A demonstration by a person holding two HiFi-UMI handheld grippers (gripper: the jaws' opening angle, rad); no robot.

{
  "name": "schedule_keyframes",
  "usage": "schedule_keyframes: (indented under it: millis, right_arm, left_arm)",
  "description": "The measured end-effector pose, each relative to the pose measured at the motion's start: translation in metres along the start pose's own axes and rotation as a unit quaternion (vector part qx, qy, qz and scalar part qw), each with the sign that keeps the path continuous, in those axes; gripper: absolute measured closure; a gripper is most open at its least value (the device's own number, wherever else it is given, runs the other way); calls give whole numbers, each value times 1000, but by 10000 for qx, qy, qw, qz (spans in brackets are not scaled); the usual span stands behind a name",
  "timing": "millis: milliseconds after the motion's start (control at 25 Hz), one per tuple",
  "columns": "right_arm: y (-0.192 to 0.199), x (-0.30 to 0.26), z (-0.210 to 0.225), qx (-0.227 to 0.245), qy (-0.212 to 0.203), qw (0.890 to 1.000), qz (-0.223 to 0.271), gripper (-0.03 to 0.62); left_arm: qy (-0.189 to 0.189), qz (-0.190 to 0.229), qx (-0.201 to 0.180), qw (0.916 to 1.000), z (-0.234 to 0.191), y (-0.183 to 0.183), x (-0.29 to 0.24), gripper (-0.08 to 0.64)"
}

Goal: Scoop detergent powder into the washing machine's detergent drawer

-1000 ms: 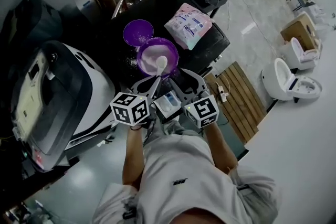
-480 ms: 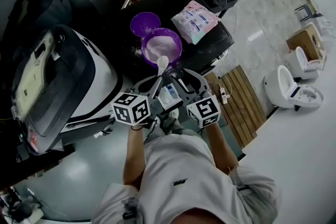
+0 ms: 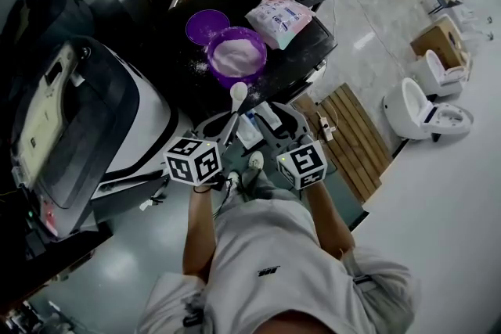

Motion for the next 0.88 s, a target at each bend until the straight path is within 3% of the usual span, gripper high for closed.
schedule_keyframes:
  millis: [880]
  right_arm:
    - [69,51,-51,-216,799,9961,-293,431]
  left_arm:
    - [336,-472,-28,9983,0,77,36,545]
Point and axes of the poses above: the fingertips, and each gripper's own axes: x backward along the fingers, z to its right, y out of its underside, the point moved 9 cm from there along x, backward along the fingers, and after that the axes turned 4 degrees about -x, right-handed, at the moved point
